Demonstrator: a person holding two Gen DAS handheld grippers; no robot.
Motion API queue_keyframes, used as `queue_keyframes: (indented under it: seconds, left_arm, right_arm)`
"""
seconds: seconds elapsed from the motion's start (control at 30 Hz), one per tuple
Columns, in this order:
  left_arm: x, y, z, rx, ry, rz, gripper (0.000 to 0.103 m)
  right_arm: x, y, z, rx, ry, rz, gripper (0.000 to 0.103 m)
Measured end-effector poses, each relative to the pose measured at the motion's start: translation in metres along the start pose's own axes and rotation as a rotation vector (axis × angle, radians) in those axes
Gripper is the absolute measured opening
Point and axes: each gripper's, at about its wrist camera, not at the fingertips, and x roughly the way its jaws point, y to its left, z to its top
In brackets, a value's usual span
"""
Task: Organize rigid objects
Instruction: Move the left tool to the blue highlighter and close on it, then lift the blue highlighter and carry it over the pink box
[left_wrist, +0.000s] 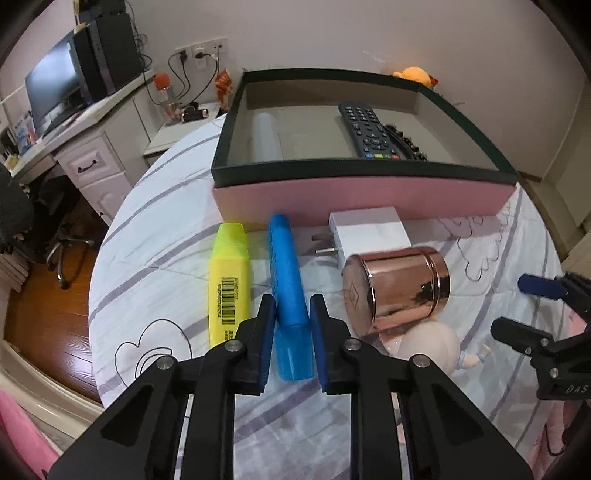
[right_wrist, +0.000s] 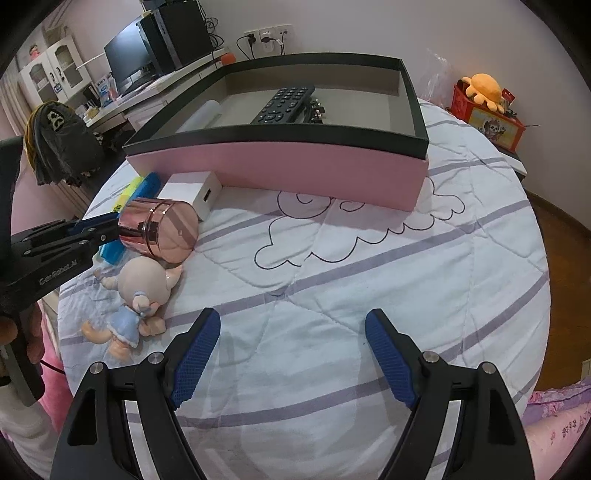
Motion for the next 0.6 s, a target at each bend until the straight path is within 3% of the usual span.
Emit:
queue_keyframes:
  seconds: [0.3, 0.6]
  left_arm:
    - [0.019, 0.000, 0.007, -0.012, 0.038, 0.029, 0.018]
    - [-0.004, 0.005, 0.002, -0.031, -0.020, -0.015, 0.016]
  right_arm:
    - [0.001, 0.001, -0.002, -0.009, 0.002, -0.011, 0.082]
    - [-0.002, 0.002, 0.000, -0.002, -0.002, -0.008, 0.083]
